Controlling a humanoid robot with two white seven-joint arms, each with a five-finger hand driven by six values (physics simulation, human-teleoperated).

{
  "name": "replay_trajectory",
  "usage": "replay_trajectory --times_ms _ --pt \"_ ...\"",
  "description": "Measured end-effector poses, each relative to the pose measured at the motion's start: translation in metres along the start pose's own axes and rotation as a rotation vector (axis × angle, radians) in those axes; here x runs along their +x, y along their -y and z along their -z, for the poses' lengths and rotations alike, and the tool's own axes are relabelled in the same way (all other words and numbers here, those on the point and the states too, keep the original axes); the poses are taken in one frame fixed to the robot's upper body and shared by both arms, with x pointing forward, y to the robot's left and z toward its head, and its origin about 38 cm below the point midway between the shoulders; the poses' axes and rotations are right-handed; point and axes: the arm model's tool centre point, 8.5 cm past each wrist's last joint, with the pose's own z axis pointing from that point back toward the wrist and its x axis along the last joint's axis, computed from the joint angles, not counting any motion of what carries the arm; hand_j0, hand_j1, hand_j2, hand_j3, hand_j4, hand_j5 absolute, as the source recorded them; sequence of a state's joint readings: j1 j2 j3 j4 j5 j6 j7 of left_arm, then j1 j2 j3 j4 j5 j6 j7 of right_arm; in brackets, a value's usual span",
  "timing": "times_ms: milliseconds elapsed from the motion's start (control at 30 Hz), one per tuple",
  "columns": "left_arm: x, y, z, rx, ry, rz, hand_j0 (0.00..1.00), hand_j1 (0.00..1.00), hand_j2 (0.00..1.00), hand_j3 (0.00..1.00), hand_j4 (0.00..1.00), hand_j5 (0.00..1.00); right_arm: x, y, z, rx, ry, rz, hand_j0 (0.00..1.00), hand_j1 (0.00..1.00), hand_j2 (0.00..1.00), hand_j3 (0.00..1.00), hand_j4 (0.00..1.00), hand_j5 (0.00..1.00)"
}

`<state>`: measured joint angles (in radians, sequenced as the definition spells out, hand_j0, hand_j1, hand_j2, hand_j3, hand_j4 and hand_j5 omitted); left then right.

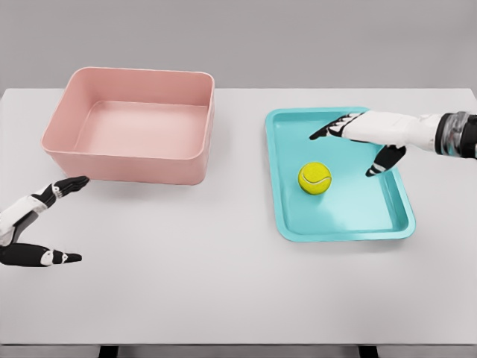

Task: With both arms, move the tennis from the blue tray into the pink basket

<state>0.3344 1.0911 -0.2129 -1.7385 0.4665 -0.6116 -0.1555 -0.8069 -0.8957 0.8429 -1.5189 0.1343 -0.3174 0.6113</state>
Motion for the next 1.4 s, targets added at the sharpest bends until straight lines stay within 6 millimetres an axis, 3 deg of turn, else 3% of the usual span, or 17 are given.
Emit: replay_trajectory --times_ms 533,1000,1133,1400 --pt "-0.024 -0.012 -0.018 0.027 -0.097 -0.007 1.00 1.00 1.00 1.00 1.00 1.00 0.002 -0.025 0.050 0.050 0.048 0.067 1.00 1.00 1.00 1.00 1.00 1.00" --pt "-0.022 -0.016 -0.013 0.114 -0.046 -0.009 1.00 1.00 1.00 1.00 1.00 1.00 -0.003 -0.038 0.059 0.083 0.037 0.087 0.99 0.99 0.99 0.99 0.99 0.99" --pt "-0.022 -0.016 -0.013 0.117 -0.045 -0.010 1.00 1.00 1.00 1.00 1.00 1.00 -0.001 -0.039 0.061 0.087 0.042 0.086 0.94 0.94 0.94 0.94 0.94 0.94" --pt "-0.022 -0.016 -0.013 0.118 -0.044 -0.011 1.00 1.00 1.00 1.00 1.00 1.00 0.001 -0.039 0.063 0.087 0.050 0.083 0.65 0.65 0.65 0.65 0.65 0.65"
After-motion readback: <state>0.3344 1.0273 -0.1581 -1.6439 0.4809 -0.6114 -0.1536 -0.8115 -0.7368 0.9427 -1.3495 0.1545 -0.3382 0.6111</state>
